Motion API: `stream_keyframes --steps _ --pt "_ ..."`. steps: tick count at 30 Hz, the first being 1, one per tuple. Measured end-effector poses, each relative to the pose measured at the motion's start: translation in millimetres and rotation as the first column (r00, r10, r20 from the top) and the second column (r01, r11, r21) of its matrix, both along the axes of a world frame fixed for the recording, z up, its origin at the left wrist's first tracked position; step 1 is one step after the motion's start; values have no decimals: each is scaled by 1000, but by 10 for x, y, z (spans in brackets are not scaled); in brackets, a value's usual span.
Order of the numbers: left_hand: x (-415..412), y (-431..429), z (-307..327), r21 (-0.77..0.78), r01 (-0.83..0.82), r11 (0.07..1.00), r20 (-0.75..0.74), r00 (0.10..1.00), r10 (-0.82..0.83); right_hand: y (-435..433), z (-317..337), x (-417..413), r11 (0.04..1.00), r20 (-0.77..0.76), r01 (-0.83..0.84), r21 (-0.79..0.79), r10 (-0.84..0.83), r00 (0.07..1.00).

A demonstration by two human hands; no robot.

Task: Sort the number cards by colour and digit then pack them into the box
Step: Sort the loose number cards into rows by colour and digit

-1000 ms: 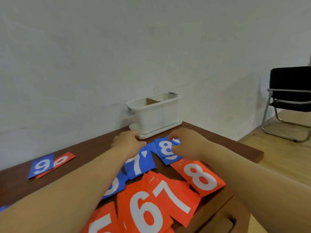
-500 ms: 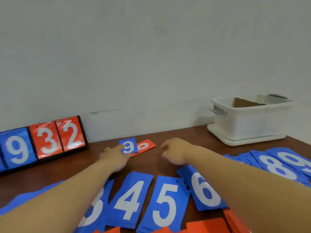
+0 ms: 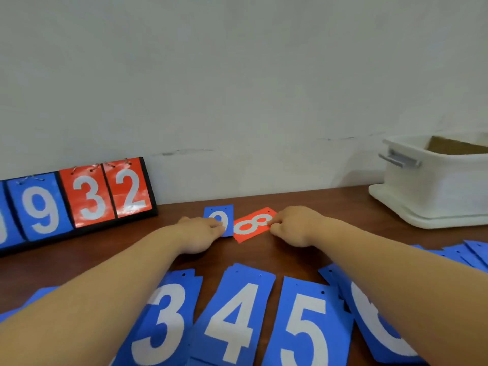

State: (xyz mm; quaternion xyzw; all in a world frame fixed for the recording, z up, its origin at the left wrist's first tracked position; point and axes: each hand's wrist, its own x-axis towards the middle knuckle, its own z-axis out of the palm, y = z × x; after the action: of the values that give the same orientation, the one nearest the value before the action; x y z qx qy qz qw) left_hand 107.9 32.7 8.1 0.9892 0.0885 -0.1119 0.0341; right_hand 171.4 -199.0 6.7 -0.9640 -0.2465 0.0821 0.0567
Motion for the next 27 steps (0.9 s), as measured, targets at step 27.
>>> stream_keyframes --steps 27 --pt "187 -70 -3 -25 -80 996 64 995 82 627 52 154 894 -156 442 68 -428 890"
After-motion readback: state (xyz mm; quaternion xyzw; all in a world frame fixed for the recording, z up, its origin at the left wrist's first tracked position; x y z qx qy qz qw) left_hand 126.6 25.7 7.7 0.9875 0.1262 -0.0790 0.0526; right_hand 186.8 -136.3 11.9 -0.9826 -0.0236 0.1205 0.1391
